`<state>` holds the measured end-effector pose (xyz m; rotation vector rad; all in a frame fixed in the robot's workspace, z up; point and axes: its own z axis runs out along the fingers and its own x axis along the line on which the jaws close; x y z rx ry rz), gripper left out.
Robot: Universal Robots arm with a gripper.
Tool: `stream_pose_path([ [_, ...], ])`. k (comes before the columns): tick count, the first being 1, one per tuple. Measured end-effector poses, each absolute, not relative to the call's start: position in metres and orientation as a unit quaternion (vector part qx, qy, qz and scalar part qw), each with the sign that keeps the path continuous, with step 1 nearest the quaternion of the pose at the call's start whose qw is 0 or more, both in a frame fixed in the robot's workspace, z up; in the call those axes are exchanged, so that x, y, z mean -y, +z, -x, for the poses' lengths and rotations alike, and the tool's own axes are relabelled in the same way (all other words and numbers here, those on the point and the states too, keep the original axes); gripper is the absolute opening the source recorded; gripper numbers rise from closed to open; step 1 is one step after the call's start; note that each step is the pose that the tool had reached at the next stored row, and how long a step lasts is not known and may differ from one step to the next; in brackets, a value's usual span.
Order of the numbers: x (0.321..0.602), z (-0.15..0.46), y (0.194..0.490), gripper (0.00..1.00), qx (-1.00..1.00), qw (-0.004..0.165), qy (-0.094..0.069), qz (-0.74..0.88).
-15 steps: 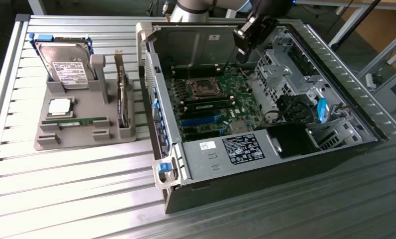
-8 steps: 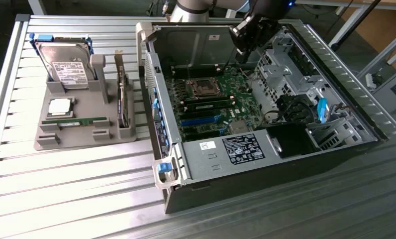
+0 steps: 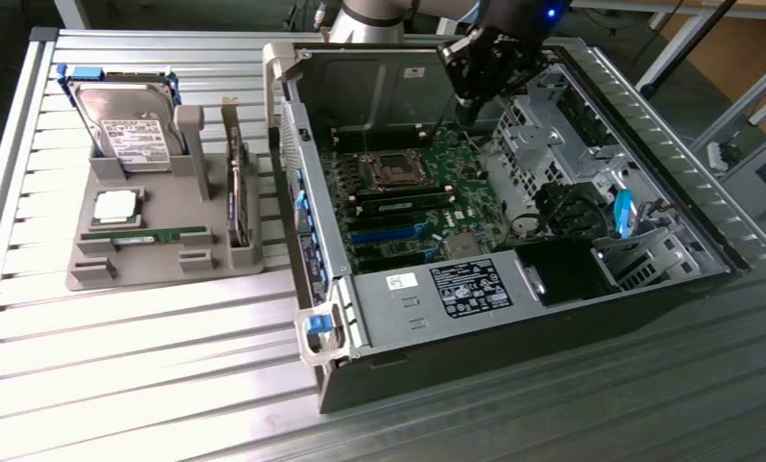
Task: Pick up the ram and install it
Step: 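Press down the ram until it locks into place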
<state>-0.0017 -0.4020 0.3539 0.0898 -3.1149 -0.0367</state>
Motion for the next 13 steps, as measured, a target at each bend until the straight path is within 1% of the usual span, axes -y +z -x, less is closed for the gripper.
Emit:
stream_pose_path([
  [8,0.402,0.0017,0.3509,0.09,0.997,0.011,-0.013,0.078],
  [13,0.402,0.0017,0.3508,0.09,0.996,0.011,-0.013,0.083],
])
